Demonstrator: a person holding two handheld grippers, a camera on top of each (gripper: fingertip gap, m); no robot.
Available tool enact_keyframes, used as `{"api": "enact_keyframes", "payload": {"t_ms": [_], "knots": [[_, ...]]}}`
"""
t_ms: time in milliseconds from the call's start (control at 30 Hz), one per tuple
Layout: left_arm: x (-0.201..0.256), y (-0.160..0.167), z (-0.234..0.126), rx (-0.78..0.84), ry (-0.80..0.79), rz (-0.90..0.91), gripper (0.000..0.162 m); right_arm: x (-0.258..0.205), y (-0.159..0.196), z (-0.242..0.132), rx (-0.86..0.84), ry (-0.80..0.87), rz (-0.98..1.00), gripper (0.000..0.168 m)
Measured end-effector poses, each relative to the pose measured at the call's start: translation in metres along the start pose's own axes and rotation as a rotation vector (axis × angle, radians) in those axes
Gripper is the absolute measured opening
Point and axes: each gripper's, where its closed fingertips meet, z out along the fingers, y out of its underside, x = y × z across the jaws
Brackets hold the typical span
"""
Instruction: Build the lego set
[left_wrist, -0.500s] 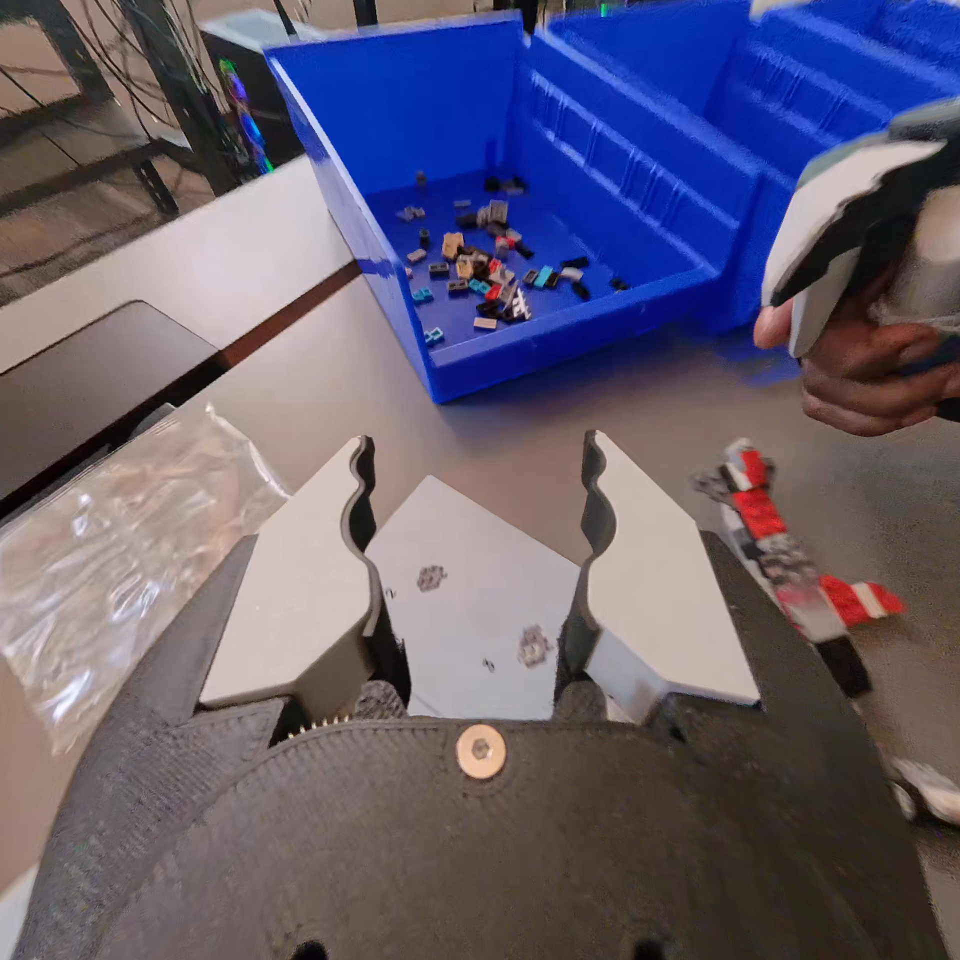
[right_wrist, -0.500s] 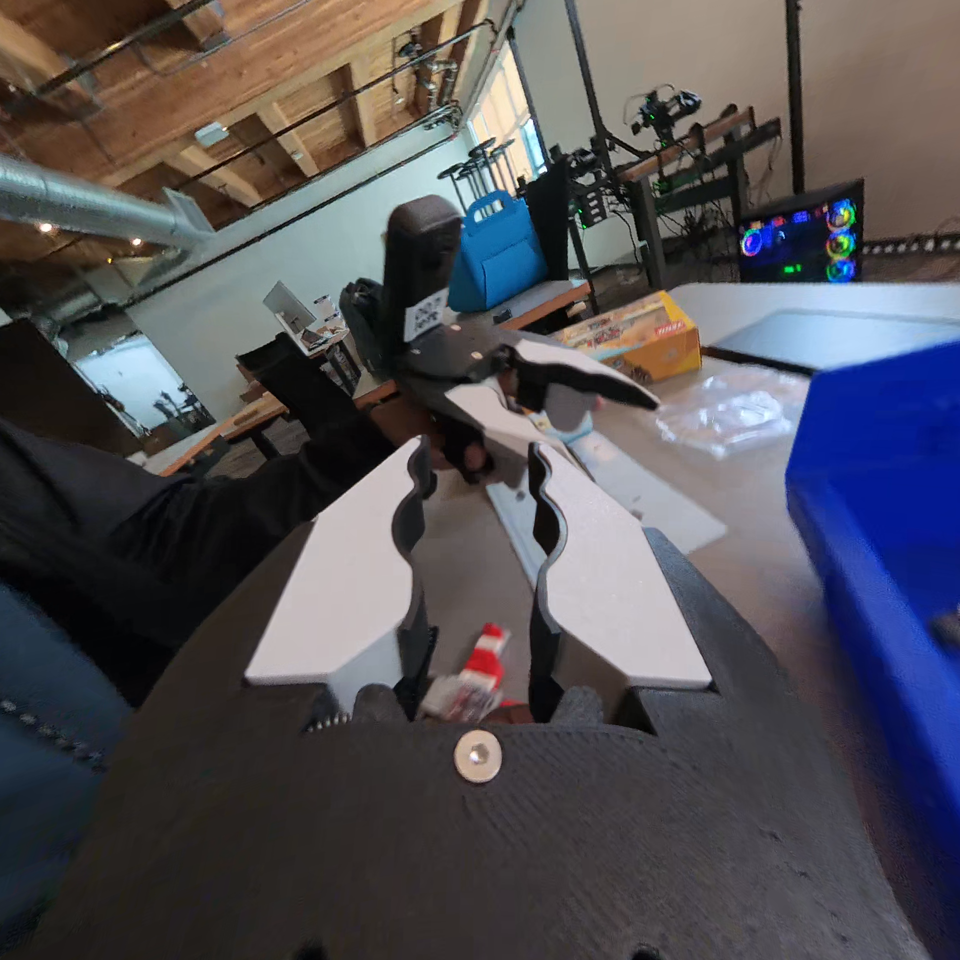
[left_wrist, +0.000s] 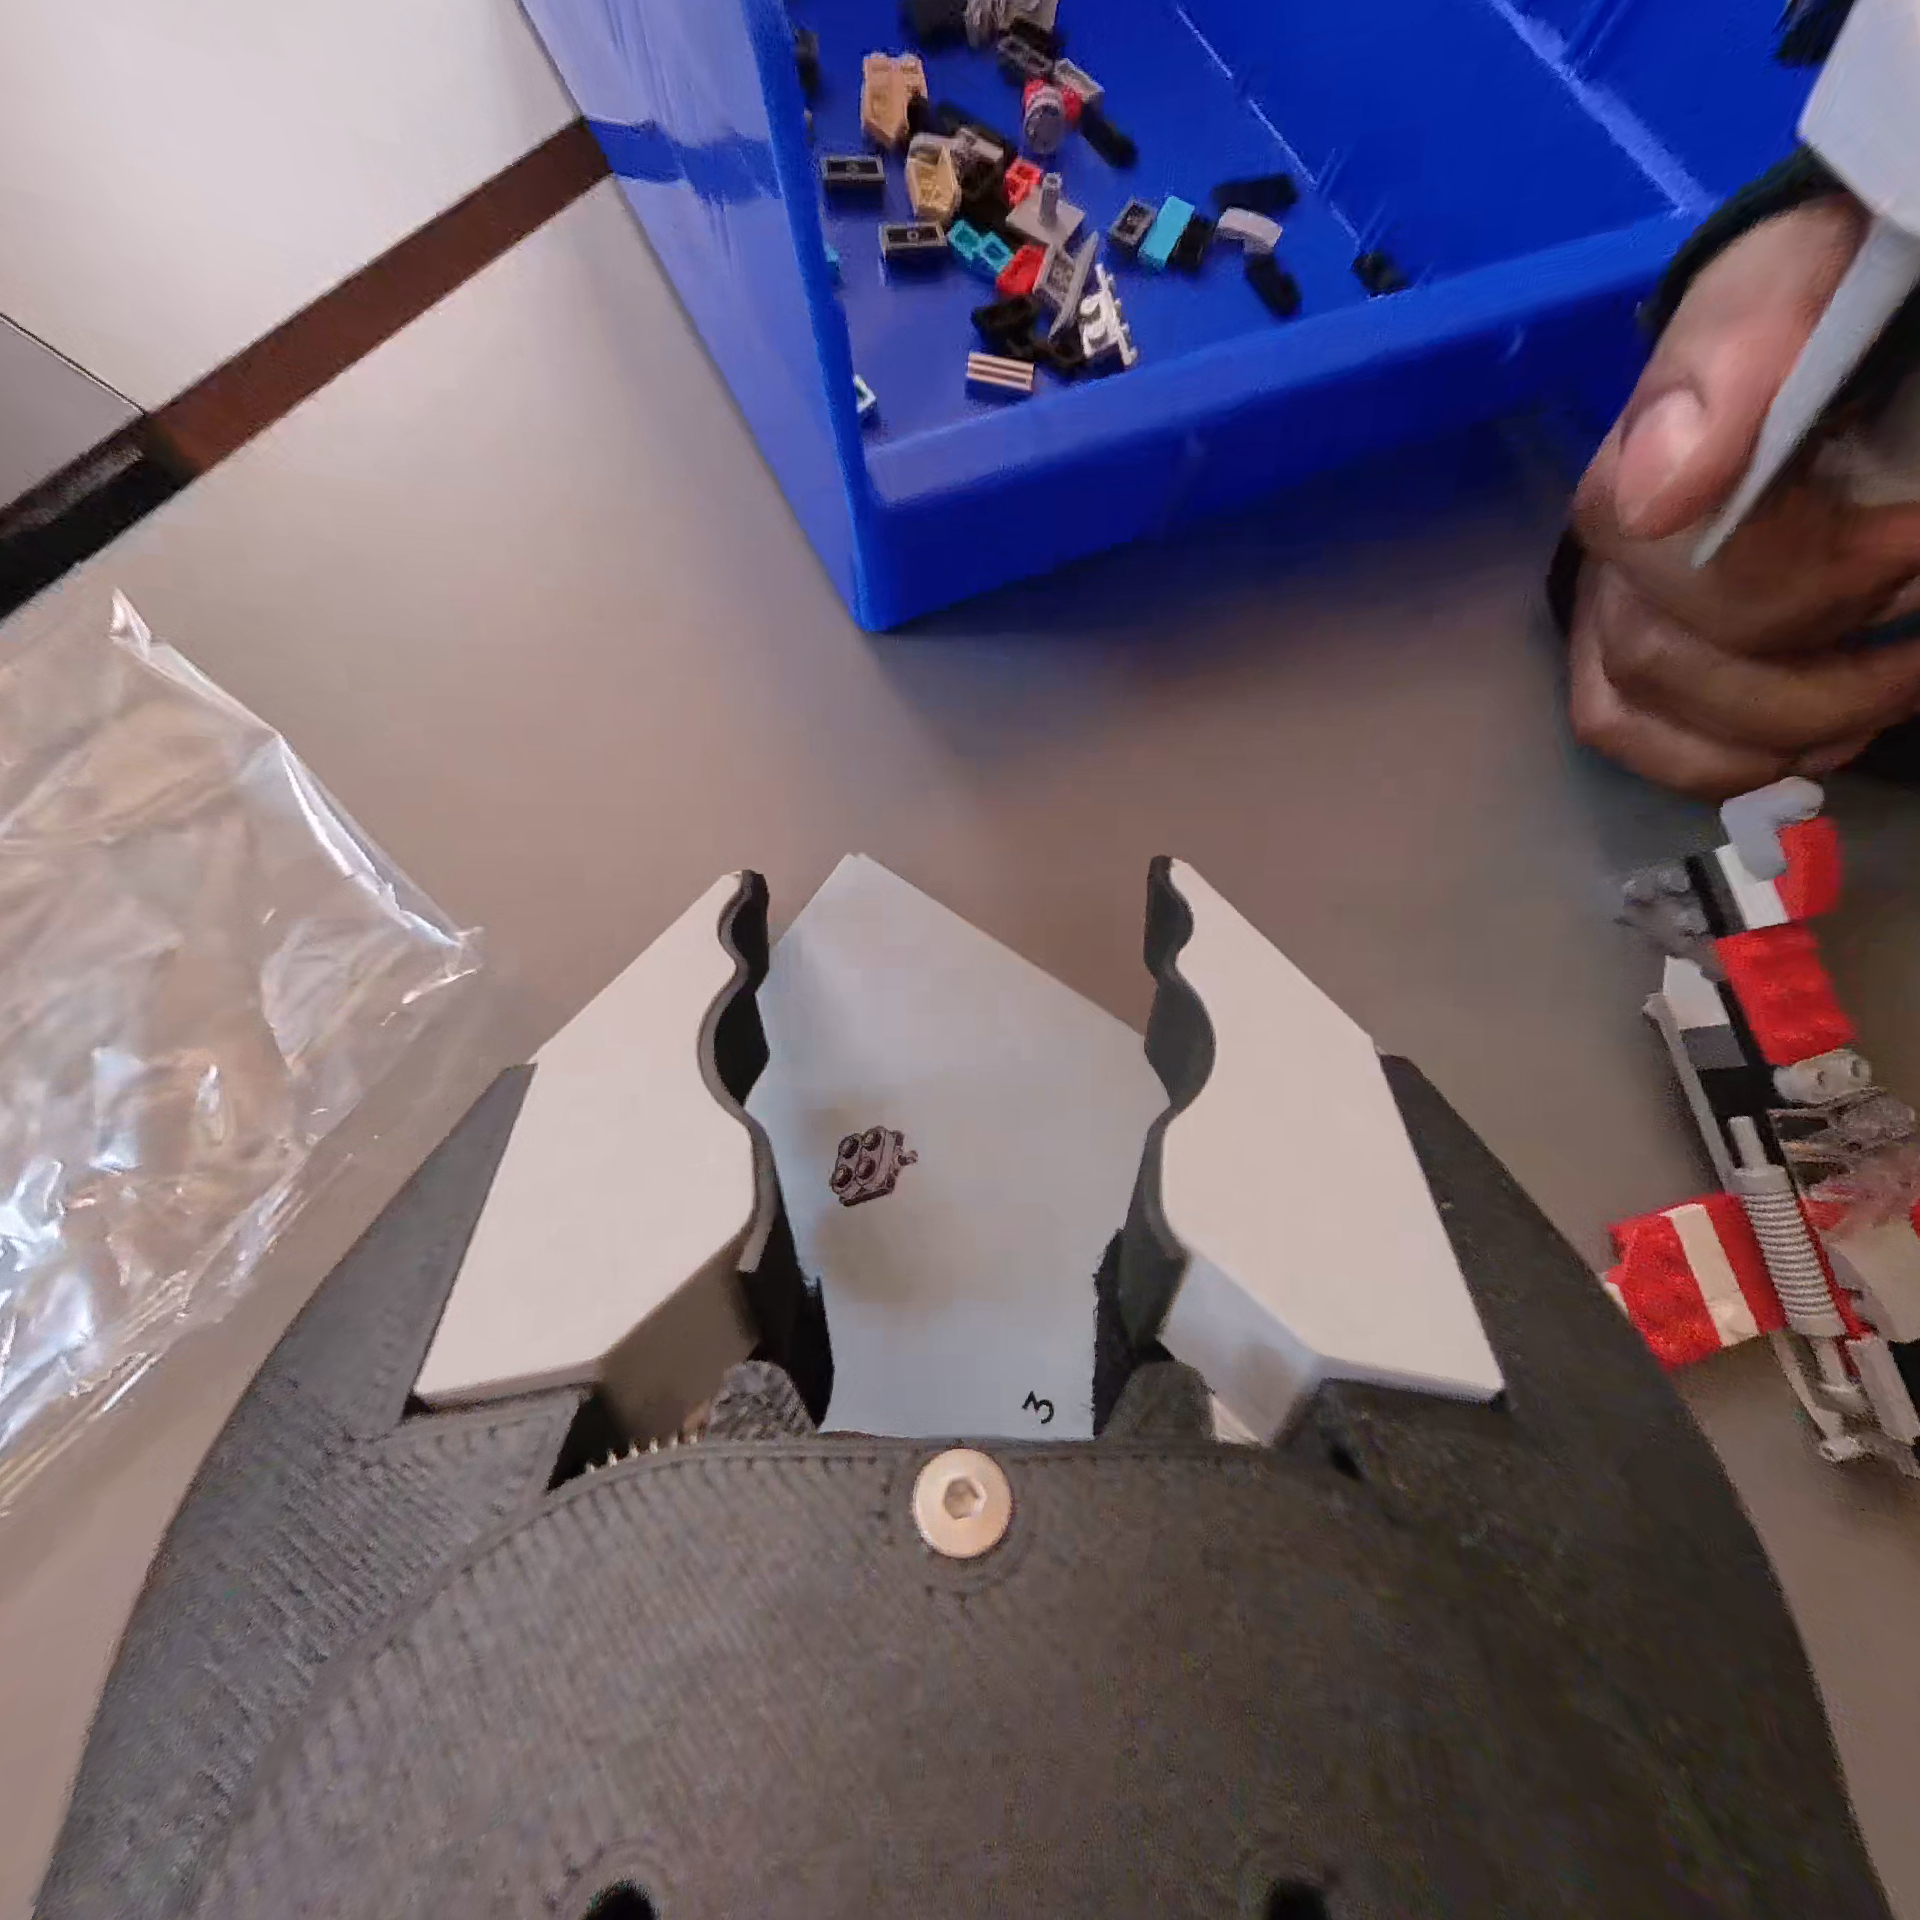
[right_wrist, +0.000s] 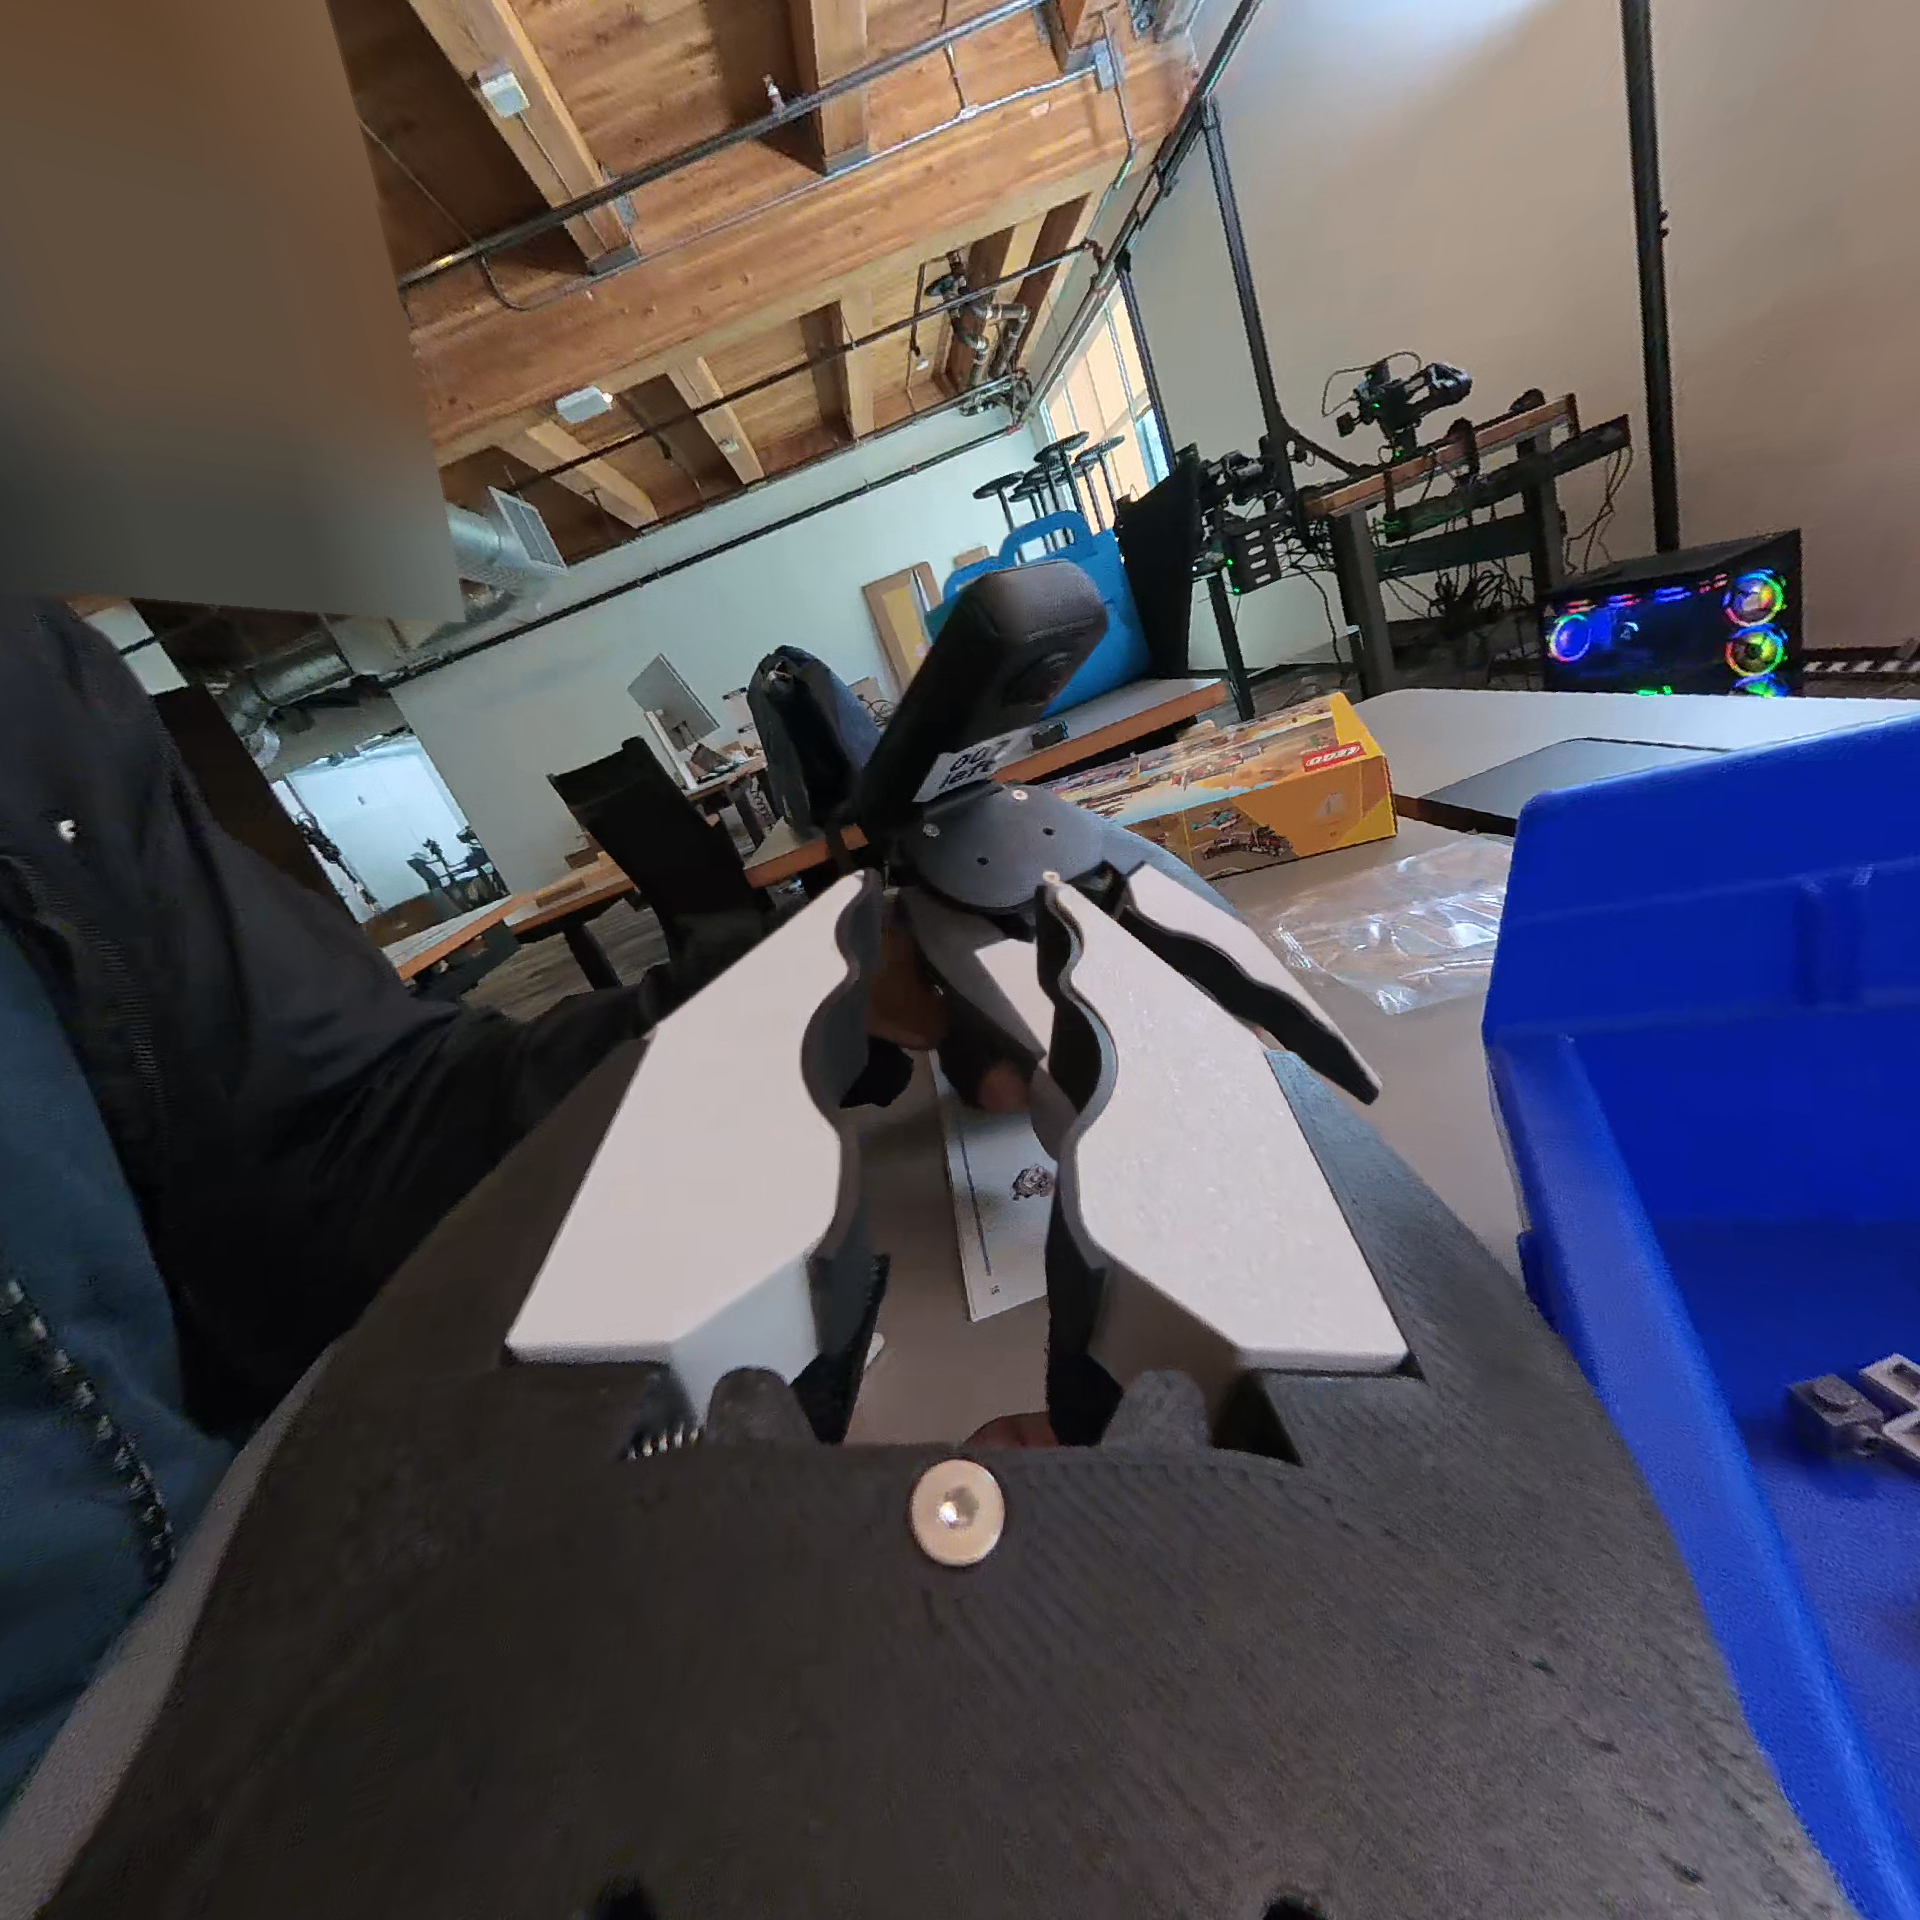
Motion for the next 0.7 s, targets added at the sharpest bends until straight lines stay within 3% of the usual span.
{"api": "enact_keyframes", "payload": {"t_ms": [700], "knots": [[-0.0019, 0.0066, 0.0043, -0.048, -0.027, 0.005, 0.066, 0.0009, 0.0015, 0.0003, 0.010, -0.013, 0.019, 0.030]]}}
